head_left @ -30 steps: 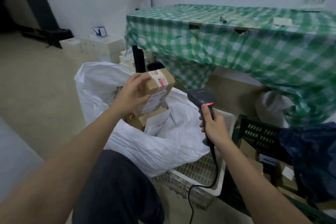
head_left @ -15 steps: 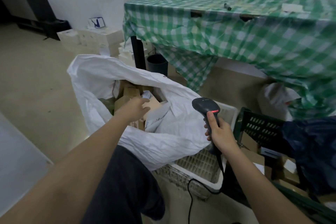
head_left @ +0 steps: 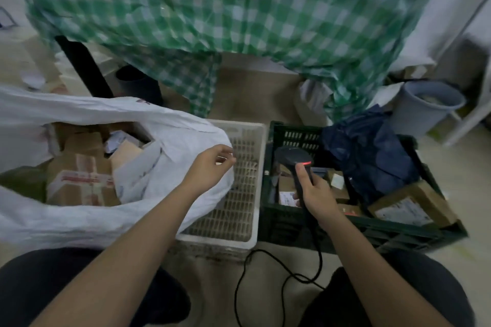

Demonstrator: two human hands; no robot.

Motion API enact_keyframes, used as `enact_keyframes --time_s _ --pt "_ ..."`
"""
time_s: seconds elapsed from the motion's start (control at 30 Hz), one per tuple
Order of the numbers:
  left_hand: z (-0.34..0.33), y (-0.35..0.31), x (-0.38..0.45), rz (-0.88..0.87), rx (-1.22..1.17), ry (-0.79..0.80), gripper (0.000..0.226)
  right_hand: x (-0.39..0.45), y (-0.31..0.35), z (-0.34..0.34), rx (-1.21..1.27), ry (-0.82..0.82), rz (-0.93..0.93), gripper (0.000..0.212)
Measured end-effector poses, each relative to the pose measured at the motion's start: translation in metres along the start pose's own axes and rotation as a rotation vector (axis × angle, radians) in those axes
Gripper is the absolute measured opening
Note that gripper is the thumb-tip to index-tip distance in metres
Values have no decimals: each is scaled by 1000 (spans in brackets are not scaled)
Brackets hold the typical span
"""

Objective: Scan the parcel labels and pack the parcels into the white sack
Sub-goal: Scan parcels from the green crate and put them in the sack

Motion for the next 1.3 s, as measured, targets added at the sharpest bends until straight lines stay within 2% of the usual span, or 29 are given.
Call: enact_keyframes --time_s 0.27,0.53,0.63,0.67,0.77,0.87,1.0,1.1,1.23,1.3 --pt "-159 -8 59 67 84 296 37 57 -54 93 -41 -224 -109 47" --pt "-276 46 120 333 143 378 58 120 -101 117 -24 -248 -204 59" --pt "-298 81 128 529 178 399 76 138 -116 118 -28 -247 -224 60" --pt "-304 93 128 593 180 403 76 142 -120 117 -26 -245 -233 61" --pt "-323 113 128 679 53 436 57 148 -131 116 -26 -234 -253 62" --pt "-333 110 131 661 -19 454 52 150 -135 121 8 -246 -249 55" --pt "-338 97 145 508 -15 485 57 152 -135 131 62 -297 -255 47" --pt "-342 91 151 469 -51 568 65 154 -137 136 73 -304 -271 51" --pt "-342 96 153 404 22 671 76 156 -133 132 118 -310 -277 52" --pt "-340 96 149 425 6 699 80 156 -128 127 122 -295 -275 55"
Point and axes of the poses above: each hand's wrist, its own x-axis towards the middle knuckle, its own z-axis out of the back of the hand, y = z × x, the point moved 4 cm from there along x, towards the middle knuckle, and after that the axes turned 2 degrees about z, right-handed, at the moved point
